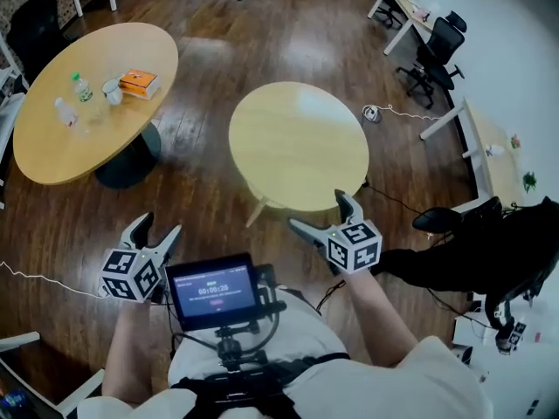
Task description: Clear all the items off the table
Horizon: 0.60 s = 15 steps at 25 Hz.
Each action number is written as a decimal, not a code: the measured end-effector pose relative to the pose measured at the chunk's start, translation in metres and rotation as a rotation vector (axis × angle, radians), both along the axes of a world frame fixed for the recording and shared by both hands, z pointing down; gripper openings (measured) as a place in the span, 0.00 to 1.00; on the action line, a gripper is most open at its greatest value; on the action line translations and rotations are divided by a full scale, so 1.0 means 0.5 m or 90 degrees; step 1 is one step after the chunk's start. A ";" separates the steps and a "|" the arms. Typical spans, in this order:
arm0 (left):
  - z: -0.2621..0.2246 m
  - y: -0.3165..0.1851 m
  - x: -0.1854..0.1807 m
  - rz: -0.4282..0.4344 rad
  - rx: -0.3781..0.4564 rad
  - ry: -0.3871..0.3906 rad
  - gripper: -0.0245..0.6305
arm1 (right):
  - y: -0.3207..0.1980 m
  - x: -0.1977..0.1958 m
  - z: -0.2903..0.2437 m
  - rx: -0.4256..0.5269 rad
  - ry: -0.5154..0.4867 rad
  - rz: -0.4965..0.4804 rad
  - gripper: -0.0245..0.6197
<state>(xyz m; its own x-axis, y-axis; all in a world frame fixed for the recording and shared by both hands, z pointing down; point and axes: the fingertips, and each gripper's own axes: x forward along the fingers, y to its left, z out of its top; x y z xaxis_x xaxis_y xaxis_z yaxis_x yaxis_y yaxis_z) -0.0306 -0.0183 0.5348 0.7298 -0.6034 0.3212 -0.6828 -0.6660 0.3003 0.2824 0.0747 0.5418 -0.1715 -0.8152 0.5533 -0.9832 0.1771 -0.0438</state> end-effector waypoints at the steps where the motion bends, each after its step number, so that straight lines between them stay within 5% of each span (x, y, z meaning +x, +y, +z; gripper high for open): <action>1: -0.004 0.014 0.032 0.008 -0.001 0.000 0.52 | 0.029 0.029 0.002 0.000 -0.005 0.012 1.00; 15: -0.023 0.228 0.404 0.067 -0.005 -0.038 0.52 | 0.277 0.288 0.019 0.032 -0.030 0.035 1.00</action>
